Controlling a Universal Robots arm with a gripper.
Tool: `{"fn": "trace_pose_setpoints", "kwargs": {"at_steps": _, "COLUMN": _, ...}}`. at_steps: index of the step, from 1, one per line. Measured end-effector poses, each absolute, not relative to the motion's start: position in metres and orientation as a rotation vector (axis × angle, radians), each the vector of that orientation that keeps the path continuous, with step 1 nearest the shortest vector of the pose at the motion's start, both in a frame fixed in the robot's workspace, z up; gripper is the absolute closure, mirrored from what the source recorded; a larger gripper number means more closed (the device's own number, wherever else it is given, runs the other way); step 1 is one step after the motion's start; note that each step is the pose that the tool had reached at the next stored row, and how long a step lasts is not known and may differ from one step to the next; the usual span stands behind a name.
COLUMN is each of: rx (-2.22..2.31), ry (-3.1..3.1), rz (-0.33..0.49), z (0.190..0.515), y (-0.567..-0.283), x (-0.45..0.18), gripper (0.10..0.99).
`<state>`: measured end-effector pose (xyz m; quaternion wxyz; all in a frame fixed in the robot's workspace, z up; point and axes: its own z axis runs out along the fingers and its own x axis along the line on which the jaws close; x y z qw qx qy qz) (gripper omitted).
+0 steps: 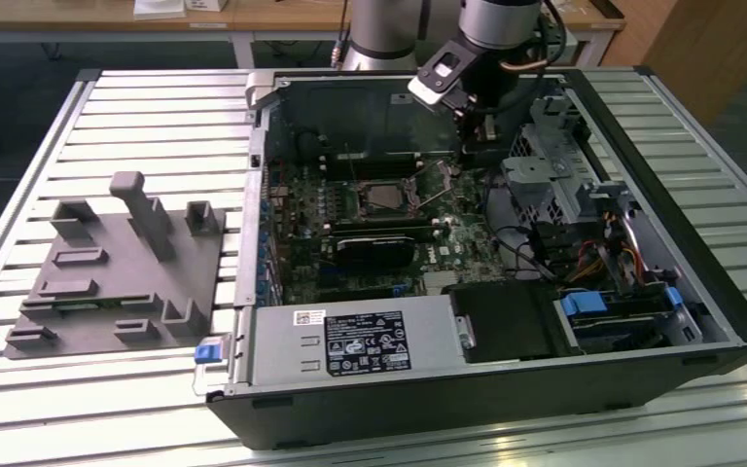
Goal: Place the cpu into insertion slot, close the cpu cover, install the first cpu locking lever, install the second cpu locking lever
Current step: 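Close the cpu cover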
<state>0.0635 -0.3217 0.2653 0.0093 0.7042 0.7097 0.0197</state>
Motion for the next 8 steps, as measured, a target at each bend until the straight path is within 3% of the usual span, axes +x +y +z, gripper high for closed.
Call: {"fn": "trace_pose_setpoints", "kwargs": {"at_steps": 8, "rx": 2.199, "ry": 2.219, "rz": 0.059, "z": 0.2596, "y": -0.3217, "x": 0.0648, "gripper": 0.98}}
